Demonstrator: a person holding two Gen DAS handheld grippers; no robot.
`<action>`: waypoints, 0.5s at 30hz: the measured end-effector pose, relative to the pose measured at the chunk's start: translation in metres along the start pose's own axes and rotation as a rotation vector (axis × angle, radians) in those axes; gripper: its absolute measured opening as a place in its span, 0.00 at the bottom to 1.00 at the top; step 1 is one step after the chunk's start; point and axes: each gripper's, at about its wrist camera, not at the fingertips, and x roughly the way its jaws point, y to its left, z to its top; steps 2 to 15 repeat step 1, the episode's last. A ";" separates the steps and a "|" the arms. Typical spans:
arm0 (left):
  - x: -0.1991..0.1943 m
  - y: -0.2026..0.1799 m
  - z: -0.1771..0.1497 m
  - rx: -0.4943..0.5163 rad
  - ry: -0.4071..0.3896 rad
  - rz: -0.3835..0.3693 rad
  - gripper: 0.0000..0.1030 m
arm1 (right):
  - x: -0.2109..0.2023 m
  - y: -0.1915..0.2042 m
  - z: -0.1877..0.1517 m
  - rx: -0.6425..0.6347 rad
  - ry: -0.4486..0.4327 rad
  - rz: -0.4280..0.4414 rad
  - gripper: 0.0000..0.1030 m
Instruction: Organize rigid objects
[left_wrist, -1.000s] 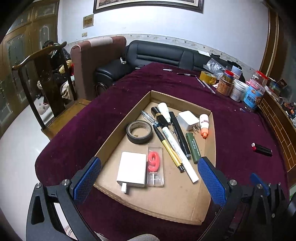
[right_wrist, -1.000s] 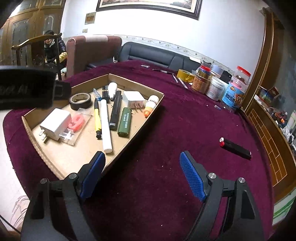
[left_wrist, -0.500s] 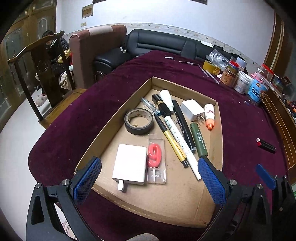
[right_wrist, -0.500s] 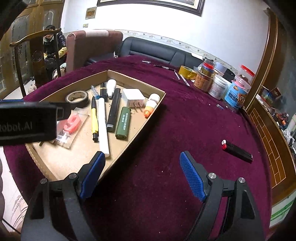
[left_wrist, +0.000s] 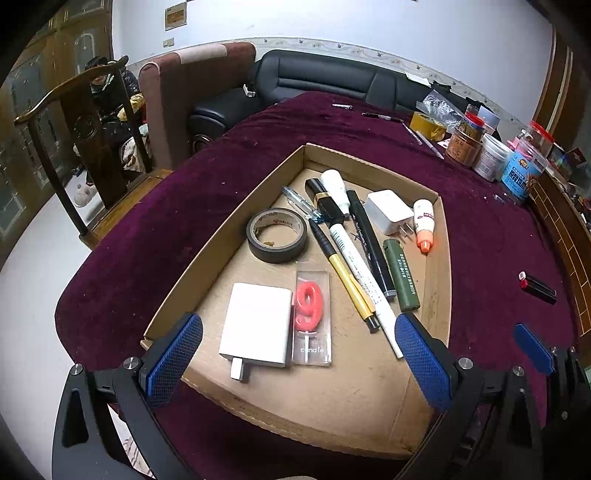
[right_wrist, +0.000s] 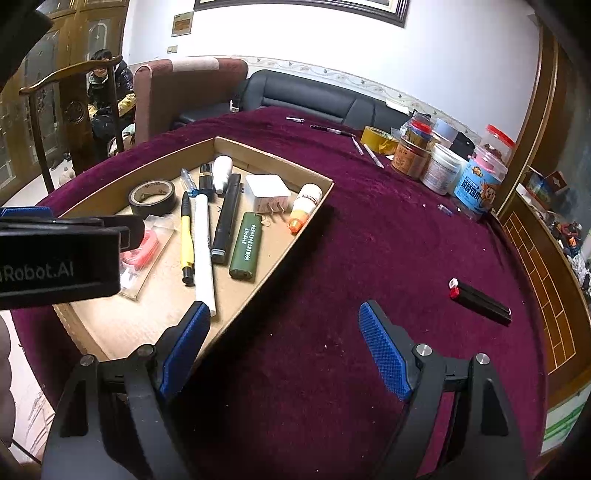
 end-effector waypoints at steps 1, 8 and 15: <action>0.000 -0.001 0.000 0.000 0.002 -0.001 0.99 | 0.000 -0.001 0.000 0.005 0.002 0.004 0.81; 0.000 -0.001 0.000 0.000 0.002 -0.001 0.99 | 0.000 -0.001 0.000 0.005 0.002 0.004 0.81; 0.000 -0.001 0.000 0.000 0.002 -0.001 0.99 | 0.000 -0.001 0.000 0.005 0.002 0.004 0.81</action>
